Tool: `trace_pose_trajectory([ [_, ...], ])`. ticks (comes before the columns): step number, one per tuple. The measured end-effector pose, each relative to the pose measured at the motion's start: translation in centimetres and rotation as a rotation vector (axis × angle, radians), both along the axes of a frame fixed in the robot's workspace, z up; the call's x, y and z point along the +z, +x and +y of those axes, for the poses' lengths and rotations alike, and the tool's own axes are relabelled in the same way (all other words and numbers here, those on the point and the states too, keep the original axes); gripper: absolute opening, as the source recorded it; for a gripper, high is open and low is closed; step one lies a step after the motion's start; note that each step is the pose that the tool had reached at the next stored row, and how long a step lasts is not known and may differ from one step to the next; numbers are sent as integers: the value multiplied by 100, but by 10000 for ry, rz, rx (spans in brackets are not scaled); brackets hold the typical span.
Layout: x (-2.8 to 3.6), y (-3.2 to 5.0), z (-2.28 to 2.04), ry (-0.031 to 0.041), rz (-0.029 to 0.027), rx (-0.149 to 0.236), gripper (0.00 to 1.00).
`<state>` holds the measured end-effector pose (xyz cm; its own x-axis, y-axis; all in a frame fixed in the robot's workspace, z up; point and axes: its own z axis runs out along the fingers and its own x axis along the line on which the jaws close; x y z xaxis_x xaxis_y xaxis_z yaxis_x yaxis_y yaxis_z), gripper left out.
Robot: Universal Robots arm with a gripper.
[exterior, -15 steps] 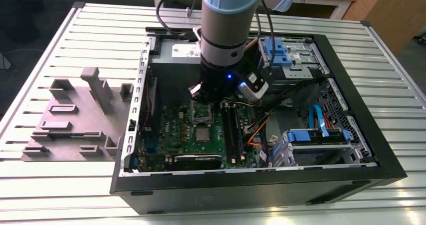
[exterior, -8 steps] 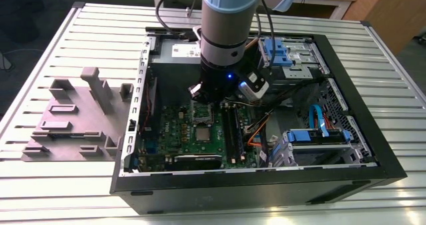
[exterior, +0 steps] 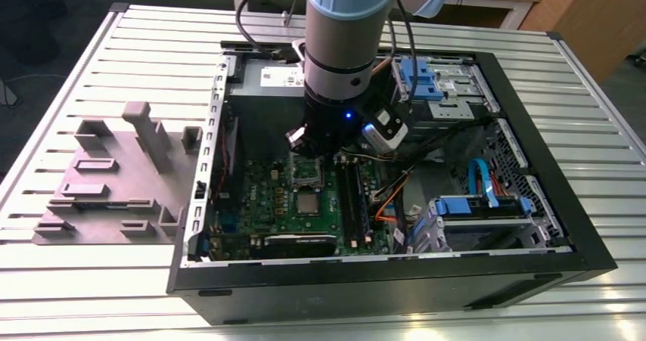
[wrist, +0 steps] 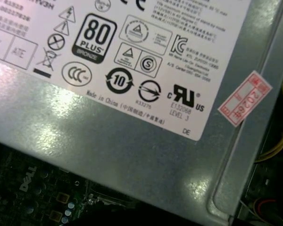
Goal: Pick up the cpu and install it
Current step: 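Close the cpu cover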
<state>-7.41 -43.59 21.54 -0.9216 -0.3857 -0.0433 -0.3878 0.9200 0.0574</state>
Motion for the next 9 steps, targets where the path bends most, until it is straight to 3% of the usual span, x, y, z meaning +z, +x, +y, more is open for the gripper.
trace_pose_trajectory([
  [9, 0, 0, 0, 0, 0, 6, 10],
])
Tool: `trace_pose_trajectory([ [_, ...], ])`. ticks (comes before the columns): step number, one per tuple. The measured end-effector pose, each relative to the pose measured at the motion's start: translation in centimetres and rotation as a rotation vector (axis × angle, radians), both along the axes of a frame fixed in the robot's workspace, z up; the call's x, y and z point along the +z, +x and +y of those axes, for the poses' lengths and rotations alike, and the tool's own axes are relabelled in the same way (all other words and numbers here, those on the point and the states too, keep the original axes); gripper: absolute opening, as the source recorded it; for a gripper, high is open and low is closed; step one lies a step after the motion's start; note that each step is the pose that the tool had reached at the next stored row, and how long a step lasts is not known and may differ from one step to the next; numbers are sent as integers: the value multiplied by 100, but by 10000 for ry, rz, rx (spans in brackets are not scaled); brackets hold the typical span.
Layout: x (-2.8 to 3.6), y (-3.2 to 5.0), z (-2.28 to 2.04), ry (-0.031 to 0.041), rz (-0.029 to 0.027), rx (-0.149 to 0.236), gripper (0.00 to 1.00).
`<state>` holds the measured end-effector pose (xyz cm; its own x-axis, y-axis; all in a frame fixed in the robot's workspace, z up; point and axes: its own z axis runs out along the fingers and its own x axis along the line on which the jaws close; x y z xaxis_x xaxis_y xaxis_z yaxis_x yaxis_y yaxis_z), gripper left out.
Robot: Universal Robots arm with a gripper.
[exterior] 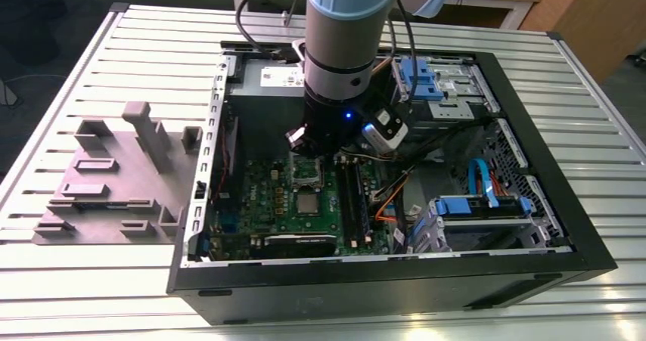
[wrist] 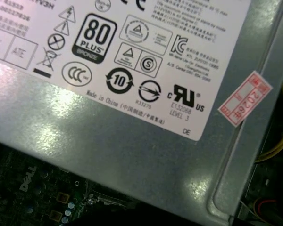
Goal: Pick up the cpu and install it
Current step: 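Close the cpu cover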
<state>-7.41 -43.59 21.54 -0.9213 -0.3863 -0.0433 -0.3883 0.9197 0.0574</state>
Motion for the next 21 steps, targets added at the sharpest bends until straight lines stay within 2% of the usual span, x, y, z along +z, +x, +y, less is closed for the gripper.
trace_pose_trajectory([
  [21, 0, 0, -15, 0, 0, 129, 10],
])
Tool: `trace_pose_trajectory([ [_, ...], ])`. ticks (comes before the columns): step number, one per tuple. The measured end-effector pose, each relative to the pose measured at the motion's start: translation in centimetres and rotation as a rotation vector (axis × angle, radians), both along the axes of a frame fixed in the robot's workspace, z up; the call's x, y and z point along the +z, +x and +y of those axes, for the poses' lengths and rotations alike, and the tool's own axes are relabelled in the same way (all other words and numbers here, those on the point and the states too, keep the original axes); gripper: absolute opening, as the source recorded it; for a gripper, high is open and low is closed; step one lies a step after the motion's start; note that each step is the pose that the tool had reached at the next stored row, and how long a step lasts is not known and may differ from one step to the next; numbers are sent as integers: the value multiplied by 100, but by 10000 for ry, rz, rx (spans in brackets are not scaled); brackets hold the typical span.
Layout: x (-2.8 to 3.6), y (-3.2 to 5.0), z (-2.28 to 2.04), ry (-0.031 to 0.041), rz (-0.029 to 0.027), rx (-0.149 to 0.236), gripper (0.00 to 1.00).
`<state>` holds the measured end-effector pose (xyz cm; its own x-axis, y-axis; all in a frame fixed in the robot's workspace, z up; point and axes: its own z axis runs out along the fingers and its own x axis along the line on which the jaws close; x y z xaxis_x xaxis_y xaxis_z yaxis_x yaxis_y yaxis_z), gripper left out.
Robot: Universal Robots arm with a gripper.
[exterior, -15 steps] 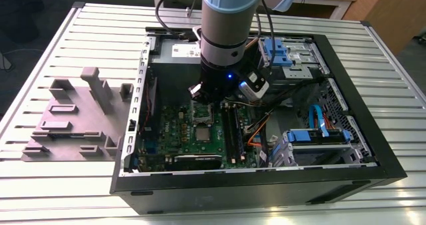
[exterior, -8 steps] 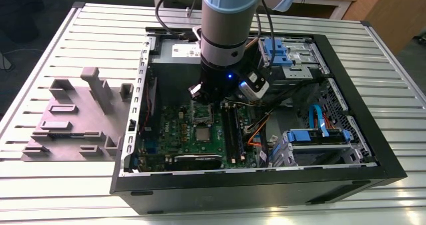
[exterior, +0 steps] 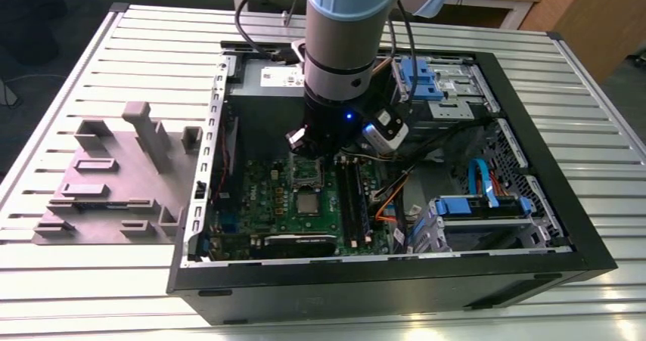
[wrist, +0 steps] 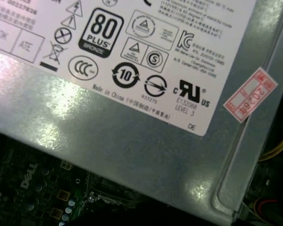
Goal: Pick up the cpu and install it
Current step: 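Close the cpu cover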
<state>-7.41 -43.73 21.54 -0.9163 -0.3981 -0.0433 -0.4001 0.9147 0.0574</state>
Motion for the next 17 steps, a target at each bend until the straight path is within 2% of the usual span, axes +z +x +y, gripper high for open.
trace_pose_trajectory([
  [8, 6, 0, -16, 15, 0, 61, 10],
  [17, 35, 0, -40, 63, 2, 117, 10],
])
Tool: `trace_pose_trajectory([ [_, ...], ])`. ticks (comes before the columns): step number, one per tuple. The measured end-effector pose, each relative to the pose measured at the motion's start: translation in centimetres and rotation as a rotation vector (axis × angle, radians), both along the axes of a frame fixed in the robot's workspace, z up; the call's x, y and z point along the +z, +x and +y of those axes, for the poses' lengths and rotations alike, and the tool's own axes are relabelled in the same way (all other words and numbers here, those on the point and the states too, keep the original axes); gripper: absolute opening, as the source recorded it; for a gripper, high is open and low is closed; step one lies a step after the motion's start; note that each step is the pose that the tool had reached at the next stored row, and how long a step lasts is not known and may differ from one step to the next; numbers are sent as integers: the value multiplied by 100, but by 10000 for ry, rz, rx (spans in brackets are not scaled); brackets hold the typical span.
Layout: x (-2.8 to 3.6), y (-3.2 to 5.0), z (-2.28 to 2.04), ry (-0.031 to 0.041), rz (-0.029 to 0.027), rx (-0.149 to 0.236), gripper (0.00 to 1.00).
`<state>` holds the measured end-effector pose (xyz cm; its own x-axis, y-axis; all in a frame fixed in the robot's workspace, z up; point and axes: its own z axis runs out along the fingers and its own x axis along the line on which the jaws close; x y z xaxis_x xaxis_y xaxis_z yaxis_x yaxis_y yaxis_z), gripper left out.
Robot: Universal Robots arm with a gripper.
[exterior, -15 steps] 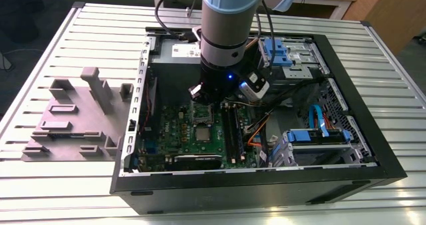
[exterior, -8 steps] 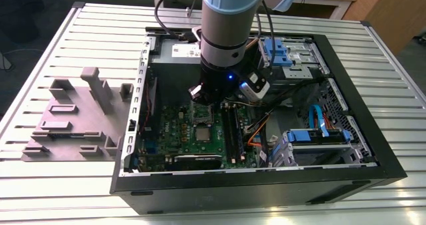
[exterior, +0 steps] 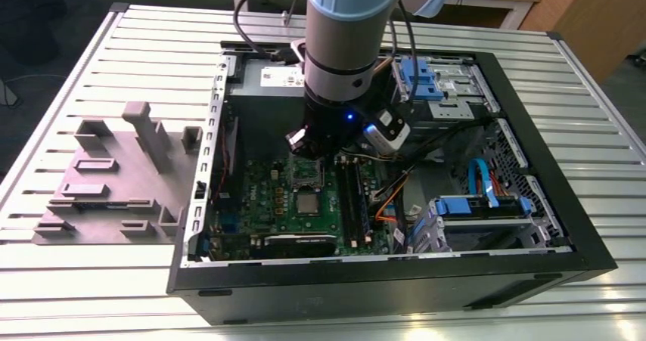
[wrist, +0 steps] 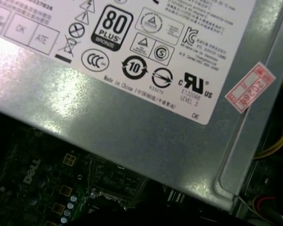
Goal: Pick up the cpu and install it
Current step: 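Close the cpu cover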
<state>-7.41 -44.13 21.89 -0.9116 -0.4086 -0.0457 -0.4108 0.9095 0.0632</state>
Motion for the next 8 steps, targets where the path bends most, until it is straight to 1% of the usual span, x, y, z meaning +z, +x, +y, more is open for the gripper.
trace_pose_trajectory([
  [5, 21, 0, -16, 41, 6, 8, 10],
  [8, 21, 0, -16, 42, 7, 7, 10],
])
